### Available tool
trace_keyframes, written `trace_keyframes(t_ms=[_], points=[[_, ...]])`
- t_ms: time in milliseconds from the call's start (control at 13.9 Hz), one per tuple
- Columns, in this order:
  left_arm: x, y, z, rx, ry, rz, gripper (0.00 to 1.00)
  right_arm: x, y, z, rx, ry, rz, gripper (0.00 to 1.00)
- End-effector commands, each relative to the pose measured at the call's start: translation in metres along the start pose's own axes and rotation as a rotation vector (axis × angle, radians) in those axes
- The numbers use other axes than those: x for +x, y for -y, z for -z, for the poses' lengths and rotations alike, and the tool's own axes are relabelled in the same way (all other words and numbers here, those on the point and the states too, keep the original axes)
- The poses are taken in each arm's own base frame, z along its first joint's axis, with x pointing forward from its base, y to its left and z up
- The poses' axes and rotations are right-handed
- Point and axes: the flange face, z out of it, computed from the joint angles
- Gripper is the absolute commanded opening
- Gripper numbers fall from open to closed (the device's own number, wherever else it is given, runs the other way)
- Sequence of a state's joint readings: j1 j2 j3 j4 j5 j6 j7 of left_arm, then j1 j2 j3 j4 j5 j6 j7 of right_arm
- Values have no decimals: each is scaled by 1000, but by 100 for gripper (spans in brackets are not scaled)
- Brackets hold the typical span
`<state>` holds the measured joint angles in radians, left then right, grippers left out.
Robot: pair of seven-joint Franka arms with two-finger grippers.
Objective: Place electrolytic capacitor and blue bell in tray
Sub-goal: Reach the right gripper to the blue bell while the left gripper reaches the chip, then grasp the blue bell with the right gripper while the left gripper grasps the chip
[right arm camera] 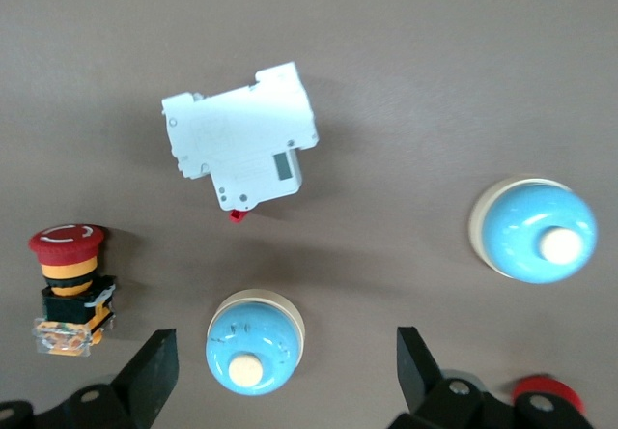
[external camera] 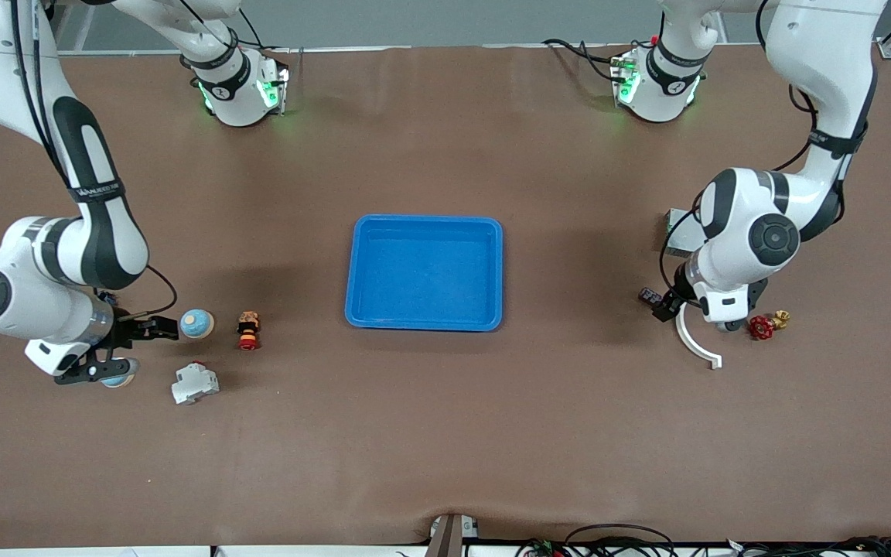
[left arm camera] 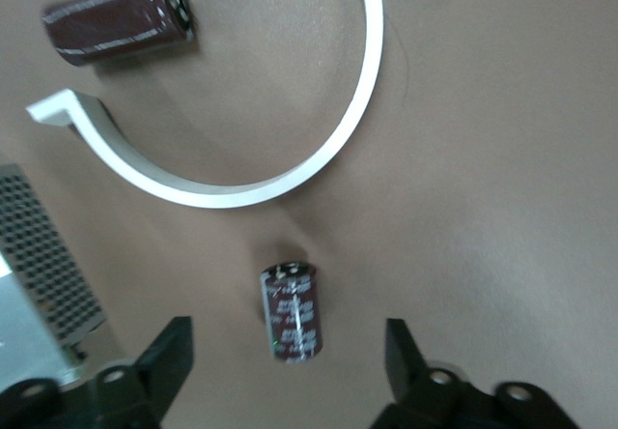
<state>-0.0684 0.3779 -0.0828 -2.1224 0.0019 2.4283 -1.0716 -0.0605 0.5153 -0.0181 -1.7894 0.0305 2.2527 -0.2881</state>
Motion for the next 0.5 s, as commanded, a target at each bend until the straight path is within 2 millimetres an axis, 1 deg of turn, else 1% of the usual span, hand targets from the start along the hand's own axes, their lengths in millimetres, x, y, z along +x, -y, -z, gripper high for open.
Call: trace_keyframes(t_ms=[0, 72, 144, 289, 433], points=[[-1, -3, -14, -9, -16, 18, 82, -8, 8, -13, 8, -15, 70, 100], [-1, -3, -21, -8, -14, 18, 81, -9, 7, -23, 17, -4, 66, 100], [0, -3, -24, -10, -15, 19, 76, -10, 8, -33, 34, 7, 55, 100], [-1, -1, -30, -8, -12, 20, 63, -11, 10, -44, 47, 28, 59, 100], [-3, 3, -34, -5, -11, 21, 45, -15, 11, -61, 59, 66, 58, 100]])
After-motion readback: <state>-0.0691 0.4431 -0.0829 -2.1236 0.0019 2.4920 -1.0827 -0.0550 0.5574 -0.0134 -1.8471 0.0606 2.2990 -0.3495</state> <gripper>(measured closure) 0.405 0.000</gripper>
